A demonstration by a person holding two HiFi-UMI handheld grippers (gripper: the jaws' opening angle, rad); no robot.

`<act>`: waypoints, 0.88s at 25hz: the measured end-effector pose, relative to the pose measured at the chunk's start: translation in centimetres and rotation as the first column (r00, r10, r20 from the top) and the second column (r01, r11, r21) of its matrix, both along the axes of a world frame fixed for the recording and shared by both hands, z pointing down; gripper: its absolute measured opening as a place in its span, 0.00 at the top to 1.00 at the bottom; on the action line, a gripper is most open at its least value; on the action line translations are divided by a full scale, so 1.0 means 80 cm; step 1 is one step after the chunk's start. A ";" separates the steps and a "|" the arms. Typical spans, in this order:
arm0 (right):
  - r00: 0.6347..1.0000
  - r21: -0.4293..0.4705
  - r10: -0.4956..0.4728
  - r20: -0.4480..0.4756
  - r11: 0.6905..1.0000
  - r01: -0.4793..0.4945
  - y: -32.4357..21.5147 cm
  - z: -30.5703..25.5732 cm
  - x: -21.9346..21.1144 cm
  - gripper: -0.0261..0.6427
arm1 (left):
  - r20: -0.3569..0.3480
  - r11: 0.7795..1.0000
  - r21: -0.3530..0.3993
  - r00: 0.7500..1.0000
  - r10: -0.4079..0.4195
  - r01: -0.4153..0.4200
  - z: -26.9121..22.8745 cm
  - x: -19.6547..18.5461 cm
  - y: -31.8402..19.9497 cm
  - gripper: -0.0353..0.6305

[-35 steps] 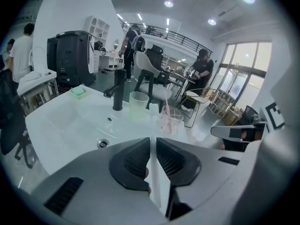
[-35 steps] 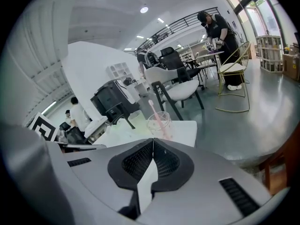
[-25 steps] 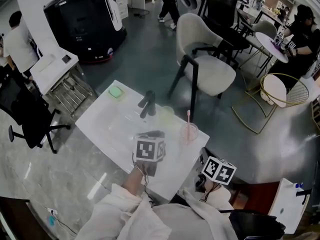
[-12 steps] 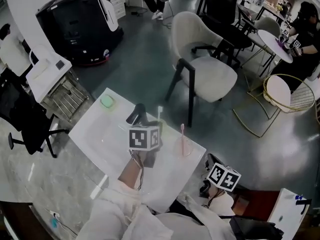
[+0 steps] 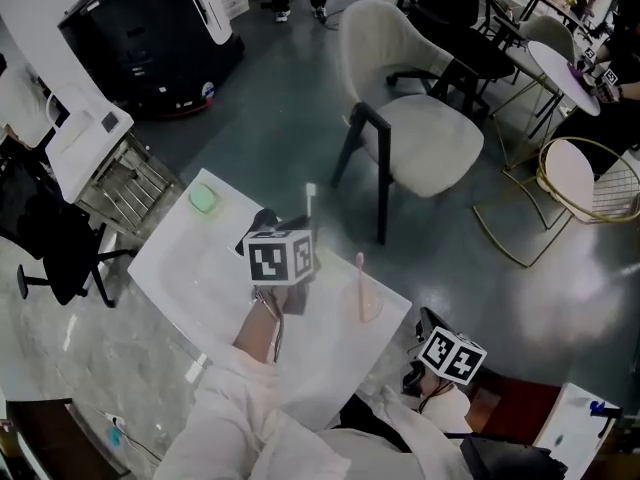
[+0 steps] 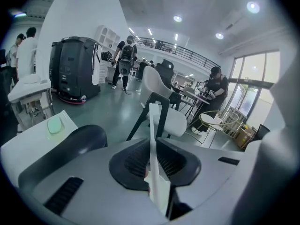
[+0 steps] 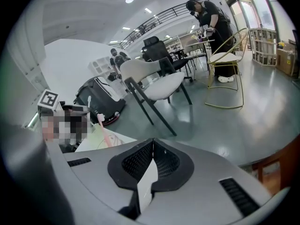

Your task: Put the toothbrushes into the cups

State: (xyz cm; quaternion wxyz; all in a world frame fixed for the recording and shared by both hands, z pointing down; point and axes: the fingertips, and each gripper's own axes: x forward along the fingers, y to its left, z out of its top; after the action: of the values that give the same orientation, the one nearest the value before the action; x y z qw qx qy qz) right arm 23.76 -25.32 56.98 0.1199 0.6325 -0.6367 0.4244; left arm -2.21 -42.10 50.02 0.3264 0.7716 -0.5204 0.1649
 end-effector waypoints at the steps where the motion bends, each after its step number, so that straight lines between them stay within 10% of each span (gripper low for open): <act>1: 1.000 -0.002 -0.002 0.001 1.000 0.002 -0.002 0.002 0.000 0.92 | 0.001 1.000 0.003 1.000 -0.003 0.003 0.001 0.000 -0.003 0.88; 22: 1.000 -0.017 -0.008 0.010 1.000 0.009 -0.010 0.015 -0.015 0.93 | 0.074 0.996 -0.091 0.997 0.022 -0.015 0.041 -0.003 0.034 0.87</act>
State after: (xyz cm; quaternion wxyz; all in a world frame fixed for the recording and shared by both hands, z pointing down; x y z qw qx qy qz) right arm 22.53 -26.11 58.15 0.1240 0.6267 -0.6363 0.4324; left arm -2.45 -39.36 53.30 0.3398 0.7542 -0.5169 0.2202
